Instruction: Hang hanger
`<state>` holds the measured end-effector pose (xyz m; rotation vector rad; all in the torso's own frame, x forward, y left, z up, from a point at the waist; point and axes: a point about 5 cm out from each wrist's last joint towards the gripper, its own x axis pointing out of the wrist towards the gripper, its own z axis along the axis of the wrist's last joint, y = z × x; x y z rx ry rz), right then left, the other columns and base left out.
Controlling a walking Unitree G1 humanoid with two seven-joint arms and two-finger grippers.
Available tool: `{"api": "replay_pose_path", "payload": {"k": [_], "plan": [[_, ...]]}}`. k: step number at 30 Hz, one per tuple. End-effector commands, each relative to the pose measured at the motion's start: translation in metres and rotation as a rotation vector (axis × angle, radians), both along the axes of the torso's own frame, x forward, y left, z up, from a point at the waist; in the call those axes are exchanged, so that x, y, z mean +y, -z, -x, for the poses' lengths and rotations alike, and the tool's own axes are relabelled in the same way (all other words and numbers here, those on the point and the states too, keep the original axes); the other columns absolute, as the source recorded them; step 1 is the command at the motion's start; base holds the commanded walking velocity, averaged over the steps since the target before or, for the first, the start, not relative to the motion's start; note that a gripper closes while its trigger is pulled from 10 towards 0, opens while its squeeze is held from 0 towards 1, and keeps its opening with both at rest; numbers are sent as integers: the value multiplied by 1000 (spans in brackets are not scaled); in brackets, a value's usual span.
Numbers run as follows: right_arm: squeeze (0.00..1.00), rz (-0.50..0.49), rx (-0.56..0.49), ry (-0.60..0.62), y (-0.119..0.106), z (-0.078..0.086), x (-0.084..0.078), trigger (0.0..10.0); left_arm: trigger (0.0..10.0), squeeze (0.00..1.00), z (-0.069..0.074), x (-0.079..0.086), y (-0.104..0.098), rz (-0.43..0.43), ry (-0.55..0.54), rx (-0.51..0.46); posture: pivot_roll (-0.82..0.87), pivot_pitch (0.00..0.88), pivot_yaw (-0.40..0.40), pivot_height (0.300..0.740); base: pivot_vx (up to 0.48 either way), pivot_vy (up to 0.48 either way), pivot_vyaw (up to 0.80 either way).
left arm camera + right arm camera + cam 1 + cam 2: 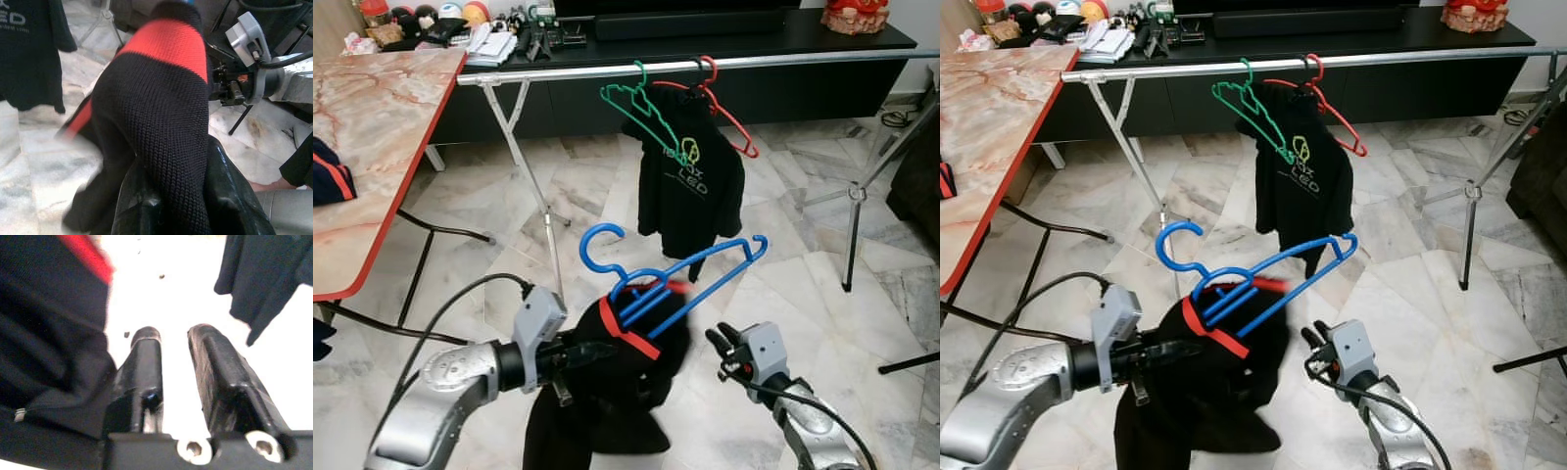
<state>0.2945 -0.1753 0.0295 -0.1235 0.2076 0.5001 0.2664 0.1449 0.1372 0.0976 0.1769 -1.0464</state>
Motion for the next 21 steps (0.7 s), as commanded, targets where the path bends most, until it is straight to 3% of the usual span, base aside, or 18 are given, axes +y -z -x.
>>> {"api": "replay_pose_path", "payload": {"k": [1,4,7,11,21], "plan": [[1000,-9,24,-36,2,3,1,10000,10000,0,-1,-4,-5,2,12,-26,-46,188,-7,740,0,0,0],[1000,-23,49,-96,4,6,5,10000,10000,0,-1,-6,-4,6,9,-26,-47,188,-6,740,0,0,0],[1000,-56,125,-259,9,16,14,10000,10000,0,-4,-8,-1,4,-22,-28,-46,187,-6,740,0,0,0],[1000,-55,173,-342,11,23,14,10000,10000,0,-6,-7,1,-10,-51,-35,-46,187,-6,740,0,0,0],[1000,-21,280,-506,7,43,-3,10000,10000,0,-23,6,25,-199,-242,-17,-54,189,-6,740,0,0,0]]}}
